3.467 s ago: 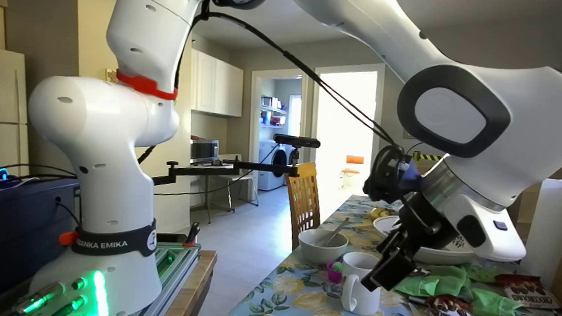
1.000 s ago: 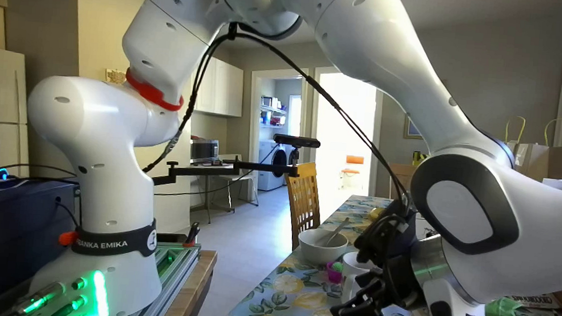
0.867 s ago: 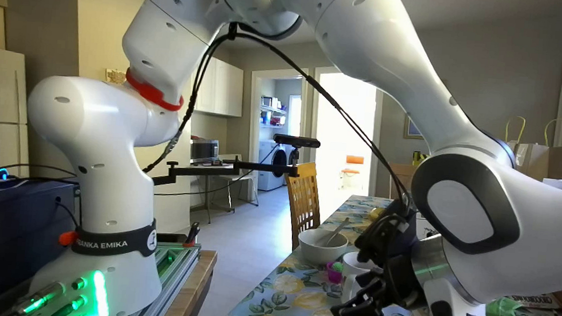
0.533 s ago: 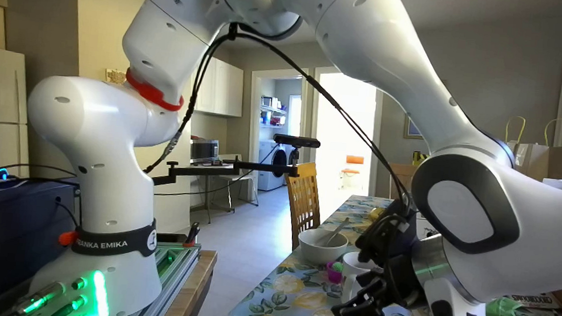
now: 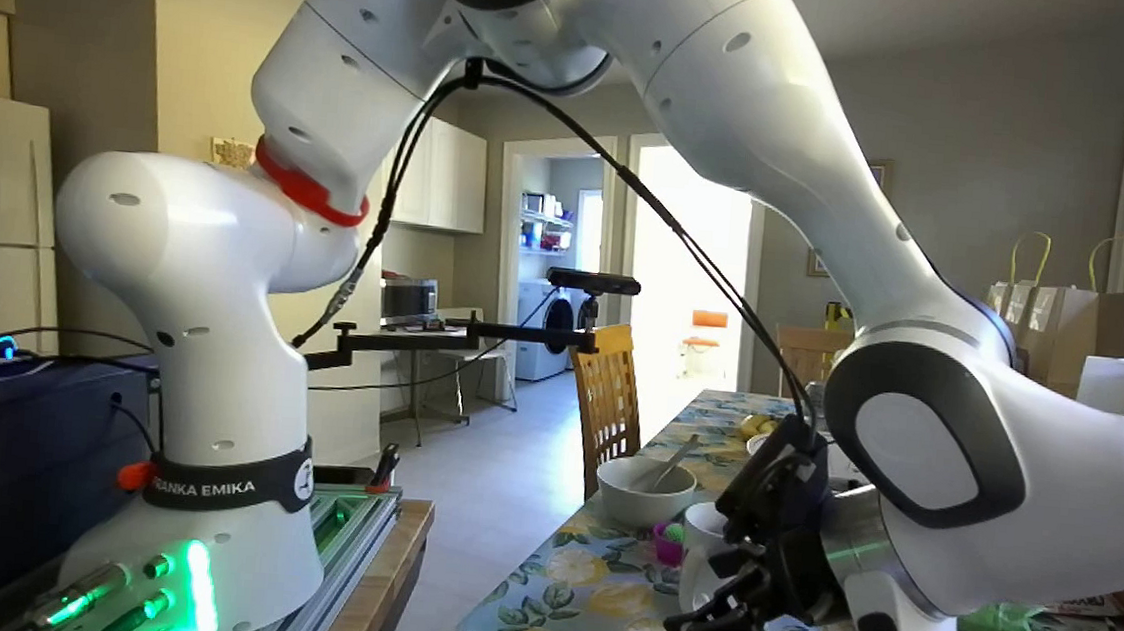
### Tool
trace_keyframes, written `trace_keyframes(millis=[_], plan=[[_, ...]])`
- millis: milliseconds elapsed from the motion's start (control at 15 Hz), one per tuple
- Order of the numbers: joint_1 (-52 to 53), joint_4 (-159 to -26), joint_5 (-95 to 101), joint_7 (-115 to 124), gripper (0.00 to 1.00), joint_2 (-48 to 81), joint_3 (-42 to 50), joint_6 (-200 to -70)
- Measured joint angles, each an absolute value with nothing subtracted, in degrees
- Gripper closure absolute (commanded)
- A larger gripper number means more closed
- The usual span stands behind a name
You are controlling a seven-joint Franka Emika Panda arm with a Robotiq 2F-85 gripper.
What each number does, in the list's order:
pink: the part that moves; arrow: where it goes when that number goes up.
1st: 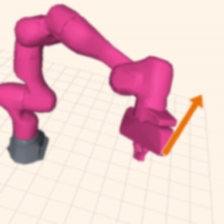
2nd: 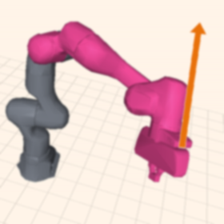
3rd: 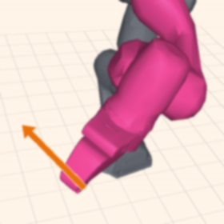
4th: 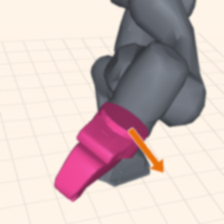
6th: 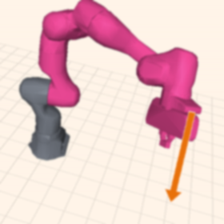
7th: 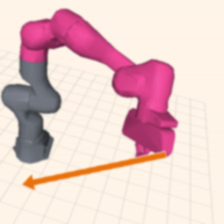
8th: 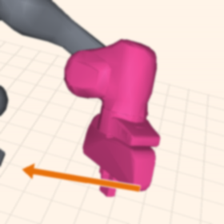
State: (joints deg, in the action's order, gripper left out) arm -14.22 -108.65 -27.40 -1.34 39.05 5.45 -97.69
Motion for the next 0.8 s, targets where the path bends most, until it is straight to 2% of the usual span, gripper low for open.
trace_keyframes(millis=[800], plan=[[-14.5, -106.6, -27.4, -1.3, 0.0, 42.1, 5.5, -91.1]])
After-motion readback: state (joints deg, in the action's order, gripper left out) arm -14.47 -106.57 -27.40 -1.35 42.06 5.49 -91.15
